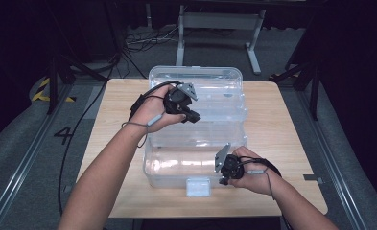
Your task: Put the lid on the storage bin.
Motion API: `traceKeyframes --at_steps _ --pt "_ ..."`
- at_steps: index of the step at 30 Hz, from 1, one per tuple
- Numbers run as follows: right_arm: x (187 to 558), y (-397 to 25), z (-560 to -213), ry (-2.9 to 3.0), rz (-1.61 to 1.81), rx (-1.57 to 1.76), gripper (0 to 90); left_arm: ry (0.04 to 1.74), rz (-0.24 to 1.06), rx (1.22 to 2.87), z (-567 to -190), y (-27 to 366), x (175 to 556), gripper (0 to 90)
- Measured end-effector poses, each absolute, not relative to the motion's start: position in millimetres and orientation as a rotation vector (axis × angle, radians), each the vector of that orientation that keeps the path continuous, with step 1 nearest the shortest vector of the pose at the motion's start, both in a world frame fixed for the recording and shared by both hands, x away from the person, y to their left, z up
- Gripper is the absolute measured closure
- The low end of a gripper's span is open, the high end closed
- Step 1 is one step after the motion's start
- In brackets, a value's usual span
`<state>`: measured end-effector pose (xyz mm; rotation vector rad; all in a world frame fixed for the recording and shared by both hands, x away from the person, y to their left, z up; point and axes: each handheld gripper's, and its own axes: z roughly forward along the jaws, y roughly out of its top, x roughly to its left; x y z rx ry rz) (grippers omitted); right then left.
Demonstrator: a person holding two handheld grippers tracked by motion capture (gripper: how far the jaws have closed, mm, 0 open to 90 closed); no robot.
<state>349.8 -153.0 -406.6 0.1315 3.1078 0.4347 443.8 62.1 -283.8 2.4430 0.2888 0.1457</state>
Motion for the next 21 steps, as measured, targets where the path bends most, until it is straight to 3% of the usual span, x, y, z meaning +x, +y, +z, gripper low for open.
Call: traceKeyframes --at_steps 21 --pt "347.6 -152.6 -406.7 3.098 0.418 0.149 85.9 0.237 0.162 2.46 -284.9 61.6 417.6 87.1"
